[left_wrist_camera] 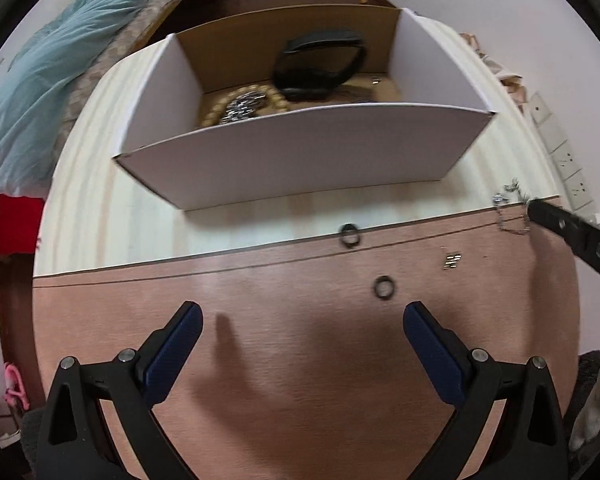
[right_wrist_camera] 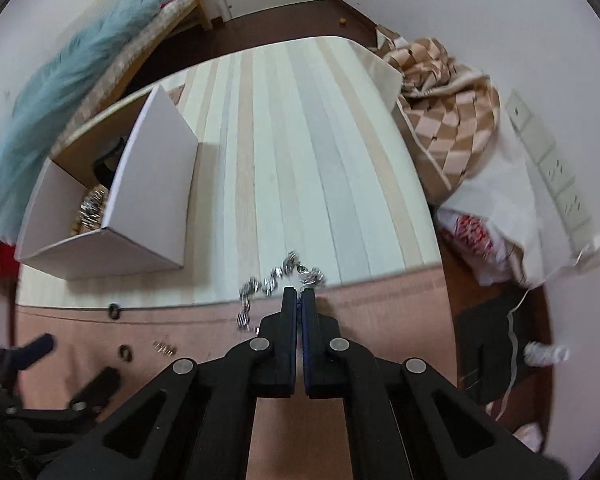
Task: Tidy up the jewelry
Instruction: 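Grasp the silver link chain with the right tool while the left tool grasps a small black ring, then carry chain and ring into the box and open both tools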
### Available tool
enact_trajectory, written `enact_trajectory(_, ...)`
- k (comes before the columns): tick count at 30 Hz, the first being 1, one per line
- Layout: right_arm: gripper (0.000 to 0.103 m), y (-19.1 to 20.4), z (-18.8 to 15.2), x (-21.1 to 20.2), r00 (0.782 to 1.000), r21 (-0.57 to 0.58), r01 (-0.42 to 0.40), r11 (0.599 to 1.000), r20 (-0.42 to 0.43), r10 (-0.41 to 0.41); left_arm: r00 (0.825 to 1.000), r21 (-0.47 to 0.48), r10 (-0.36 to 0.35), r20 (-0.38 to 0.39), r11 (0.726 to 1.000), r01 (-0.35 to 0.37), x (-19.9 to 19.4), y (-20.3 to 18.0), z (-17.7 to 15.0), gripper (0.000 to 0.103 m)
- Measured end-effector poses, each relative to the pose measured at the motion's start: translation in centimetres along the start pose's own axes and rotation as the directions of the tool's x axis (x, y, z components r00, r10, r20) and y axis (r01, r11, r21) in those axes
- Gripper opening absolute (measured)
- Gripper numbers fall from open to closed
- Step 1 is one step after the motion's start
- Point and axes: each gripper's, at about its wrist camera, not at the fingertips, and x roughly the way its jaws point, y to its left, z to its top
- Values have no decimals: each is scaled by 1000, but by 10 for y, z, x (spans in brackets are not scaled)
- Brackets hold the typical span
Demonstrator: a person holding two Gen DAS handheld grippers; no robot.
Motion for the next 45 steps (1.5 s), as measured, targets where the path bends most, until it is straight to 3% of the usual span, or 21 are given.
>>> enact_trajectory(4,2,-7,-16,-16,998,47,-56,997,-8,56,1000,20,-27,4,999,27,2,-10,1,102)
enact_trajectory(8,2,-5,-31,-23,995,68,-94,993,-38,97,999,57,-40,20,998,39,3,-25,2,86)
enact_trajectory(12,2,-6,-38,-26,993,79,-108,991,-40,111,998,77,-65,28,995,63,4,-34,5,45)
enact_trajectory(13,2,-7,-37,-26,993,82,-110,990,-41,114,997,82,-68,34,995,65,3,-36,5,40)
enact_trajectory(15,2,-7,-37,-28,993,80,-107,991,-39,111,997,100,-71,39,993,66,3,-38,7,15)
enact_trajectory(16,2,-7,-36,-28,993,80,-108,991,-41,112,997,118,-68,40,991,63,3,-42,8,9)
enact_trajectory(21,2,-2,-31,-34,993,58,-106,993,-40,108,996,155,-75,50,986,66,1,-42,8,10)
enact_trajectory(30,2,25,-3,-81,978,7,-206,979,21,206,985,85,-143,98,987,135,-42,-1,10,10)
enact_trajectory(39,2,74,47,-149,935,-107,-331,938,96,341,963,22,-188,195,982,187,-110,52,34,10)
enact_trajectory(41,2,90,60,-157,931,-147,-333,931,106,350,958,6,-183,220,983,186,-122,64,43,10)
enact_trajectory(45,2,115,82,-148,943,-207,-294,933,97,319,956,-36,-181,232,980,194,-123,85,61,10)
